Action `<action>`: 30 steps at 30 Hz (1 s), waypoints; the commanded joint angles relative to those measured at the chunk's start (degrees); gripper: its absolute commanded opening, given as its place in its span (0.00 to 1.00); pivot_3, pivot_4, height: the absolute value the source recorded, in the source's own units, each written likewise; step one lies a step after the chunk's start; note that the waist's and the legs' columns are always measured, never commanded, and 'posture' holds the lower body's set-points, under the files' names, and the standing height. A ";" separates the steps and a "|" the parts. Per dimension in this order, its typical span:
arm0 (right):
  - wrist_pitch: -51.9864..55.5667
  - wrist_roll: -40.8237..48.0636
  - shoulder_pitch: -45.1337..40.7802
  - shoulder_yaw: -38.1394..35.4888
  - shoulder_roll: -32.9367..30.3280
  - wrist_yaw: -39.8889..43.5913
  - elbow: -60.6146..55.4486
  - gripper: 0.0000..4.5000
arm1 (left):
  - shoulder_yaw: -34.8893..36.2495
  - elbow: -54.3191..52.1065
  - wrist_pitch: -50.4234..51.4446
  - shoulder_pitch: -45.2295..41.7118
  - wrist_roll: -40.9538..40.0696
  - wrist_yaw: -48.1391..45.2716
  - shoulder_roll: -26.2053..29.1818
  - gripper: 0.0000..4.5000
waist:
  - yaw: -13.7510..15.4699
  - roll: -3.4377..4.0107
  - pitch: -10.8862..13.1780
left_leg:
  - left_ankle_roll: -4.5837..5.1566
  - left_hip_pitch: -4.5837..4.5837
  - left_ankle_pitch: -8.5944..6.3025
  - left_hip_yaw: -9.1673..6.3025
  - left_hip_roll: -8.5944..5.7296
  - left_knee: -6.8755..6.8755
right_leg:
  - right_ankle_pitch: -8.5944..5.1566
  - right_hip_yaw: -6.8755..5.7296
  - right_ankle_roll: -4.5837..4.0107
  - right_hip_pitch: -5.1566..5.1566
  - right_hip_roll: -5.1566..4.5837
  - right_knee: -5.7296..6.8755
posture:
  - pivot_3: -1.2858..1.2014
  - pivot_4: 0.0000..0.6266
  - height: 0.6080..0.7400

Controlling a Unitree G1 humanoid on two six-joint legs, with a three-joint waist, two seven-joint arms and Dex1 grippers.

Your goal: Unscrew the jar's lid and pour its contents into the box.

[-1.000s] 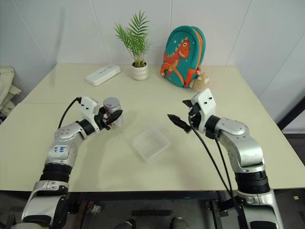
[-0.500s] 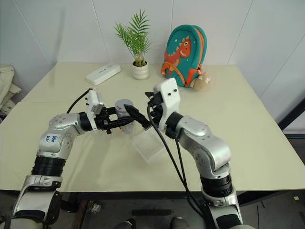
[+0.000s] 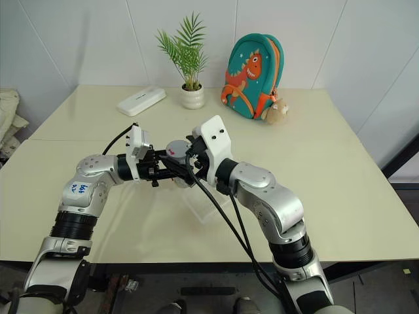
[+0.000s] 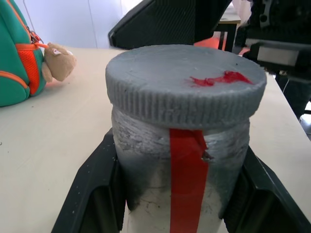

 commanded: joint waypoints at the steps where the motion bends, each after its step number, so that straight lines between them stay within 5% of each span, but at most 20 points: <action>1: -1.96 -0.24 -1.75 0.06 0.63 0.70 -0.14 1.00 | 0.75 -2.33 -0.27 -1.91 -1.56 -0.36 -0.18 0.45 | -0.02 0.00 0.00 | 0.00 0.00 0.00 0.00 0.00 0.00 | 0.00 0.00 0.00 0.00 0.00 0.00 | 0.52 0.24 1.00; 13: -3.82 -1.33 -2.55 0.08 1.43 0.85 1.22 1.00 | 0.45 -3.33 -0.28 -1.11 -1.82 -0.15 -0.79 0.45 | -0.03 0.00 0.00 | 0.00 0.00 0.00 -0.01 0.00 0.00 | 0.00 0.00 0.00 -0.02 0.01 0.02 | 0.52 0.24 1.00; 20: -4.15 -1.60 -2.71 -0.21 2.06 0.83 0.78 0.60 | 0.43 -3.91 0.28 -0.10 -2.01 0.14 -0.89 0.45 | -0.03 0.00 0.00 | 0.00 -0.01 0.00 -0.01 0.00 0.00 | 0.00 0.00 0.00 -0.02 0.00 0.01 | 0.52 0.24 1.00; 30: -0.48 6.90 -3.48 -1.22 0.46 9.80 -2.86 0.59 | 1.02 -2.61 1.67 1.60 -3.06 -2.45 0.77 0.45 | -0.02 0.00 0.00 | 0.00 -0.02 0.00 -0.01 0.00 0.00 | 0.00 0.00 0.00 -0.04 0.00 0.02 | 0.52 0.24 1.00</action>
